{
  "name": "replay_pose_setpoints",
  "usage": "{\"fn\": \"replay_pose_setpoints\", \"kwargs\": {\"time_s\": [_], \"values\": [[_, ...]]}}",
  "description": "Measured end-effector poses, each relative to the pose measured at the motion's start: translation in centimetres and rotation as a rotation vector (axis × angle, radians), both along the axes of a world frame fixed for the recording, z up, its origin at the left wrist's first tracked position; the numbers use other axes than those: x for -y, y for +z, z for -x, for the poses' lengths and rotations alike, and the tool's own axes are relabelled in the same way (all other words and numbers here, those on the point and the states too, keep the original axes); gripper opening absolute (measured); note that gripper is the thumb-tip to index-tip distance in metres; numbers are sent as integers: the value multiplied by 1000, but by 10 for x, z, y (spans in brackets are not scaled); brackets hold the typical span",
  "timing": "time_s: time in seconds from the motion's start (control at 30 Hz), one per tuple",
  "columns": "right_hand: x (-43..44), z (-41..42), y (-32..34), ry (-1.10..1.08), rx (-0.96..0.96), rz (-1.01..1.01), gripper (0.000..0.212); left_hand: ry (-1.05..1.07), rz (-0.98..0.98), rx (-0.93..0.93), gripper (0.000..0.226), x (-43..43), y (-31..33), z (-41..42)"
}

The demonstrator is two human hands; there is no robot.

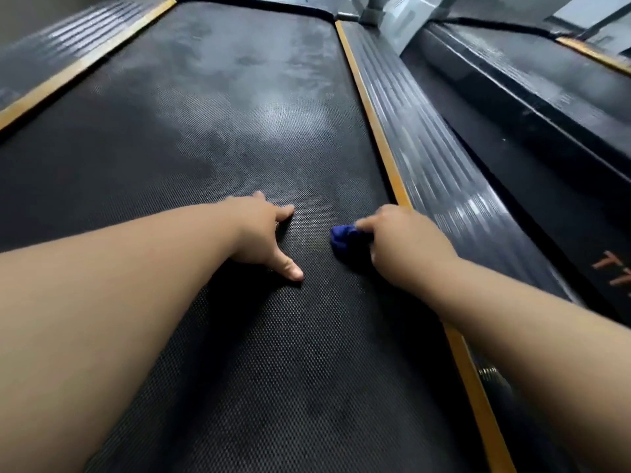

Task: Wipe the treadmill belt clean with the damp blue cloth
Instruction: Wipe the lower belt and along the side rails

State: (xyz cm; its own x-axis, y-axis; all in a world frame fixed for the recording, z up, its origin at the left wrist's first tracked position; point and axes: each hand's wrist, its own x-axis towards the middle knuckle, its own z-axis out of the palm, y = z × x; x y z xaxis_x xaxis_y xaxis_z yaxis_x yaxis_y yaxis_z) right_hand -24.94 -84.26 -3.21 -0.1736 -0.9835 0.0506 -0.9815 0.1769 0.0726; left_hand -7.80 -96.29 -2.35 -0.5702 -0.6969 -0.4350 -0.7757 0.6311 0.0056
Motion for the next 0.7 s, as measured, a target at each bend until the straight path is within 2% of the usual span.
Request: {"fn": "replay_pose_setpoints", "kwargs": {"time_s": [0.1,0.23,0.33,0.43,0.5,0.6,0.7], "values": [[45,19,-7,-118,8,66,31,51,-18,-85,130,-5,-1,-4],[69,22,-21,-229,53,100,36,74,32,-182,118,-10,-8,-11],[37,10,-8,-189,45,88,33,99,16,-215,119,-12,-8,-13],[-24,-10,2,-59,82,27,24,126,-10,-218,131,-13,-9,-16],[-61,-21,7,17,122,-13,26,129,-11,-214,131,-13,-12,-15],[-48,-9,8,-27,197,32,27,133,13,-222,126,-13,-10,-15],[-10,1,-8,-130,136,91,27,143,38,-233,125,-16,-9,-14]]}}
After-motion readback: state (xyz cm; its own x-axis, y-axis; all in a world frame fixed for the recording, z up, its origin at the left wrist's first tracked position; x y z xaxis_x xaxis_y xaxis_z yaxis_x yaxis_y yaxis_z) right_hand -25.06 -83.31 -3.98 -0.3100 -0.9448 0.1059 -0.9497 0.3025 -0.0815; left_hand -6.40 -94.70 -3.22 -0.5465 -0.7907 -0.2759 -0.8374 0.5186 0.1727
